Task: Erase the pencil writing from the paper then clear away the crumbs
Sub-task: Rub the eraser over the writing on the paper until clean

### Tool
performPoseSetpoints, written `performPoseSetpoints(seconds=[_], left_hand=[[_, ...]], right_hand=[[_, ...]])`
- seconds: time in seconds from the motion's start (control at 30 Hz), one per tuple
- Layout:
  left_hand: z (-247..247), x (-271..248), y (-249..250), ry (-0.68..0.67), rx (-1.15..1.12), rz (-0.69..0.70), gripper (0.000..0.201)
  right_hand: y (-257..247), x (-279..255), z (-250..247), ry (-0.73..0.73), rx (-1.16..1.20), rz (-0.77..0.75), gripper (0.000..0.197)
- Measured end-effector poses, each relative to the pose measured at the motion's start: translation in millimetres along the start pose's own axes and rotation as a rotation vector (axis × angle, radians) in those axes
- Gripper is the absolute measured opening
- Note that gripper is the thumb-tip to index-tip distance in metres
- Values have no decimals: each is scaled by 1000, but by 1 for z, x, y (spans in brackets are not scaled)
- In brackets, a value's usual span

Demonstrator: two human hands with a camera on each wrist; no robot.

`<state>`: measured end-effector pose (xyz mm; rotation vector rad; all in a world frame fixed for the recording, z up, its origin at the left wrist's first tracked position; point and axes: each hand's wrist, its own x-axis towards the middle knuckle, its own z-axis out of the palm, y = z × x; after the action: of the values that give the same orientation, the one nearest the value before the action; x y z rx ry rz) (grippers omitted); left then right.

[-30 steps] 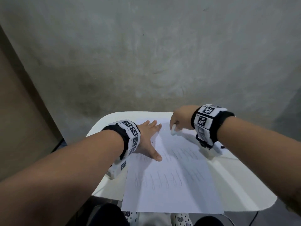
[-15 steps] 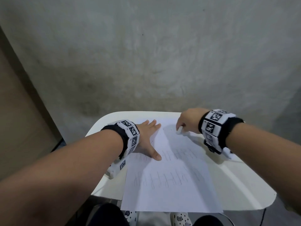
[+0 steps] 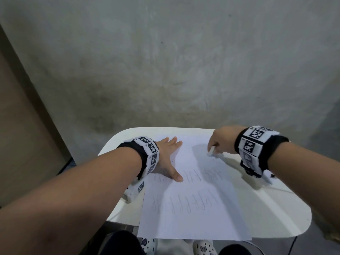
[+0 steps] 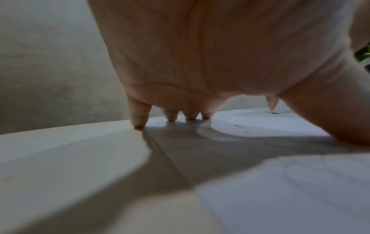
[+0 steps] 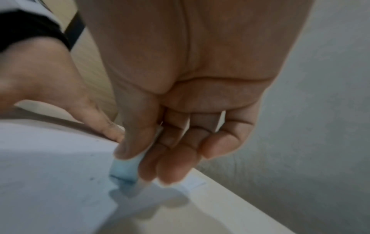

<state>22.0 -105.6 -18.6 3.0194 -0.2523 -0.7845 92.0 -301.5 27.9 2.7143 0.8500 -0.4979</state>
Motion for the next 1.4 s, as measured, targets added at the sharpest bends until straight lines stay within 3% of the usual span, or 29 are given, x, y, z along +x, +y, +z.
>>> performPoseSetpoints(seconds=[0.17, 0.3, 0.37, 0.57, 0.77, 0.9, 1.0, 1.13, 1.2, 1.27, 1.4], left_hand=[[1, 2, -2, 0, -6, -2, 129], [1, 3, -2, -3, 2, 4, 129], [2, 4, -3, 3, -1, 5, 129], [5, 7, -5, 12, -11, 16, 131], [4, 9, -5, 16, -18, 8, 130], [5, 8, -5, 15, -14, 9, 129], [4, 6, -3, 15, -13, 14, 129], [2, 5, -3, 12, -15, 17, 128], [2, 5, -3, 0, -9, 16, 128], [2, 7, -4, -2, -3, 13, 129], [5, 11, -5, 8, -19, 12, 131]], right_hand=[[7, -10, -11, -227, 31, -7, 22], [-9, 0, -11, 67, -18, -26, 22], [-10, -4, 0, 115, -17, -29, 25], [5, -31, 4, -107, -26, 30, 21], [-5, -9, -2, 48, 34, 27, 27], [6, -25, 6, -79, 3, 33, 30], [6, -25, -4, -189, 47, 46, 14], [-19, 10, -18, 84, 53, -40, 17], [-37, 24, -16, 134, 14, -92, 22], [-41, 25, -12, 79, -28, -120, 25], [-20, 8, -14, -169, 56, -88, 24]])
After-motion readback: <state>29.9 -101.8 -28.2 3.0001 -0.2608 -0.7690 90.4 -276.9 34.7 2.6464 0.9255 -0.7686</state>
